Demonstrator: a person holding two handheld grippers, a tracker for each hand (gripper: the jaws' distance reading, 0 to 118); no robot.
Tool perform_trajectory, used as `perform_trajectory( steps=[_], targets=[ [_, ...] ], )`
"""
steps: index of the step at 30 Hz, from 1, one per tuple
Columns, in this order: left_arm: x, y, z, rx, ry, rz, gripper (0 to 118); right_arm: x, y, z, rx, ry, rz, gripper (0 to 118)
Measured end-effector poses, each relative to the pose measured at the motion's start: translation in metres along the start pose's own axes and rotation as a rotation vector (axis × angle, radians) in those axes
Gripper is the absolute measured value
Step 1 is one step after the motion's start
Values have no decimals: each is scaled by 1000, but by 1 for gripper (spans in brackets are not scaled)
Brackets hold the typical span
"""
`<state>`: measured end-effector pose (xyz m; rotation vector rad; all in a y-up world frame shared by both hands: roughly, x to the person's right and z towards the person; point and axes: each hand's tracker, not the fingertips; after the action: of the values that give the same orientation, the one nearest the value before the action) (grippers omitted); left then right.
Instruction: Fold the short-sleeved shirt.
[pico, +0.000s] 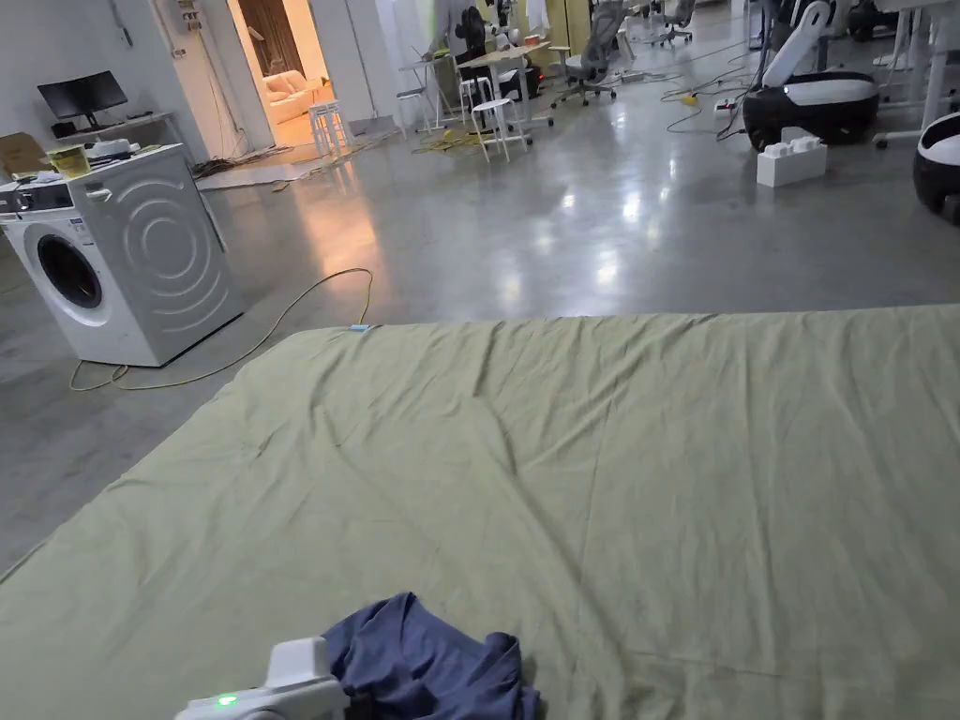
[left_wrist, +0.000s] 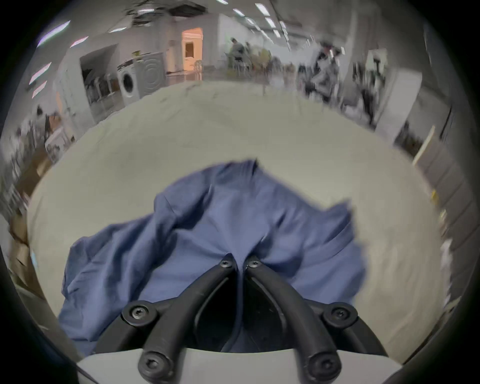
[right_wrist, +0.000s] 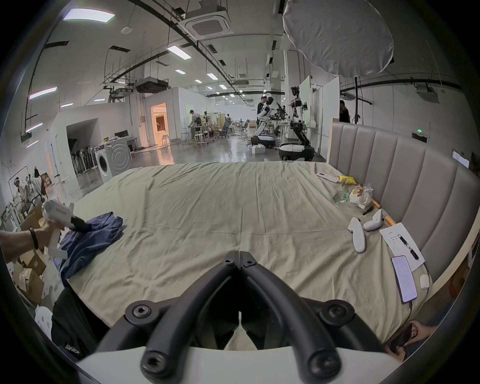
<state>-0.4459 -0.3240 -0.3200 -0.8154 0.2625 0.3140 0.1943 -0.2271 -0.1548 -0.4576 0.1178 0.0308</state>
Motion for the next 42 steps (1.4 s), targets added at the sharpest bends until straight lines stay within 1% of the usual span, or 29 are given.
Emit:
perform_trajectory(
  steps=[2,4,5,8,12,14,16,19,21,23,26,28,30,31,32,33,34,35,37,39,41,42],
  targets=[
    [8,15,24,73,-75,70,3,5,-2,-2,-15,26,-28,0],
    [25,29,46,140,-131,58,3,10,-5,-3,-18,27,-65,0],
    [38,37,54,161,-183,47,3,12,-6,-1,-10,19,-83,0],
    [94,58,70,216,-294,-35,3,19,-8,6,17,5,-129,0],
    [197,62,72,226,-474,-203,3,25,-11,20,33,-23,-130,0],
    [260,41,70,208,-561,-284,3,30,-14,27,35,-49,-126,0],
    [319,13,61,149,-671,-354,3,36,-19,36,38,-74,-135,0],
    [399,-56,51,12,-784,-453,3,46,-27,47,28,-108,-174,0],
    [433,-110,50,-88,-827,-528,3,53,-33,56,24,-139,-182,0],
    [455,-167,51,-182,-884,-552,3,58,-39,64,13,-161,-196,0],
    [464,-231,59,-269,-889,-576,3,64,-48,70,-13,-168,-215,0],
    [460,-258,64,-304,-886,-579,3,65,-54,70,-30,-169,-218,0],
    [454,-273,69,-285,-853,-611,4,61,-56,67,-38,-157,-217,0],
    [450,-275,71,-259,-835,-623,12,60,-56,64,-43,-150,-219,0],
    [445,-271,68,-254,-831,-620,28,58,-55,61,-46,-141,-220,0],
    [439,-265,66,-288,-895,-586,53,55,-53,58,-45,-128,-219,0],
    [433,-255,68,-297,-917,-560,82,52,-49,55,-38,-115,-215,0],
    [425,-245,73,-255,-900,-531,95,49,-46,52,-30,-103,-210,0],
    [399,-213,92,-130,-879,-473,95,45,-39,46,-6,-73,-190,0],
    [372,-180,114,-2,-838,-385,95,41,-32,40,21,-51,-164,0],
    [339,-145,140,127,-793,-350,95,37,-22,34,42,-26,-144,0],
    [322,-131,157,212,-738,-342,95,35,-16,31,60,-14,-135,0]
  ],
)
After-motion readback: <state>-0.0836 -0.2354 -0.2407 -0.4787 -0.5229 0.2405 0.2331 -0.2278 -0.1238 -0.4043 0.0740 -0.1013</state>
